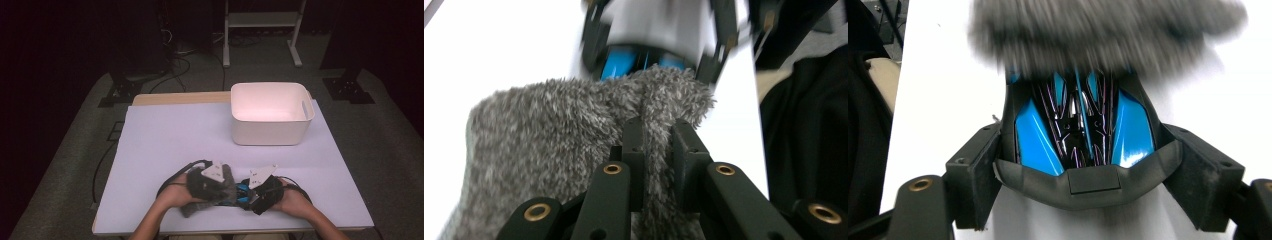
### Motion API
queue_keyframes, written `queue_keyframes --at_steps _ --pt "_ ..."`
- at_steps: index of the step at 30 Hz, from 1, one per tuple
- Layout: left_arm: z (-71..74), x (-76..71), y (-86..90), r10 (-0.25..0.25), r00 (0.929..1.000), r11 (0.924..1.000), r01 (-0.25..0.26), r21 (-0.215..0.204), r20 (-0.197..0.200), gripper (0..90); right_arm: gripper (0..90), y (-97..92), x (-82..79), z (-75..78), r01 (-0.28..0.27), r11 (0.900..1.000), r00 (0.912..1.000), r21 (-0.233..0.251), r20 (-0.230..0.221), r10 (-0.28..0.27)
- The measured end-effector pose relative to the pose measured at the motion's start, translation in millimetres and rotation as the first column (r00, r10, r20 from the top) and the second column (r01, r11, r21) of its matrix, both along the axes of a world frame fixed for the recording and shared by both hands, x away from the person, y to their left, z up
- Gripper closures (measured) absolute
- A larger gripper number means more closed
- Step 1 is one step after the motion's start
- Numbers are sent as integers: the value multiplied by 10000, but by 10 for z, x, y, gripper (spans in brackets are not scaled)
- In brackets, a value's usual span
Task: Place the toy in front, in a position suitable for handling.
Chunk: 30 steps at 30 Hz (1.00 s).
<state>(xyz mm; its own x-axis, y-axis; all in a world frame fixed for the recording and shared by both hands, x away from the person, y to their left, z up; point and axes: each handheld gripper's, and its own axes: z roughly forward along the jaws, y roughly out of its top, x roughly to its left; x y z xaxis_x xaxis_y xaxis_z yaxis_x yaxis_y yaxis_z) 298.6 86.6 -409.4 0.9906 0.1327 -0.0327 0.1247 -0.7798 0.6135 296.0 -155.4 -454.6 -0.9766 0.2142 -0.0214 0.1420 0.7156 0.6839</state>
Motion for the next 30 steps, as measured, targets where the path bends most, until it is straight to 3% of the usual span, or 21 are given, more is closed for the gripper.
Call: queue_keyframes --at_steps 2,5,10,13,14,16,18,20,26,30 --pt "-31 -8 104 219 9998 9997 -219 94 -39 790 218 -1 2 1 -7 10000 10000 -2 -16 7" --pt "-124 37 451 1173 9926 9930 -1176 -76 -324 790 218 -3 6 -3 -56 10000 10000 22 16 56" --pt "-116 91 437 1196 9920 9925 -1205 -191 -414 790 218 -10 12 -9 -48 10000 10000 83 -50 48" --pt "-70 95 224 691 9966 9960 -714 -532 -439 790 217 -11 10 -14 -28 9999 10000 148 -60 28" --pt "-70 95 224 691 9966 9960 -714 -532 -439 790 217 -11 10 -14 -28 9999 10000 148 -60 28" --pt "-28 99 8 272 9985 9974 -302 -652 -470 790 216 -5 6 -15 18 9999 10000 132 -65 -17" --pt "18 113 -117 135 9995 9988 -148 -474 -280 790 216 -7 7 -17 35 9999 10000 134 -84 -34" --pt "47 145 -226 -59 9992 9979 33 -648 -403 790 217 -18 14 -21 31 9998 9999 206 -143 -28" --pt "21 166 -553 -696 9971 9972 686 -305 -319 790 217 -7 16 -24 7 9998 9999 199 -165 -4" --pt "15 190 -587 -722 9966 9973 715 -170 -404 790 219 -22 25 -29 -4 9997 9996 236 -276 11"
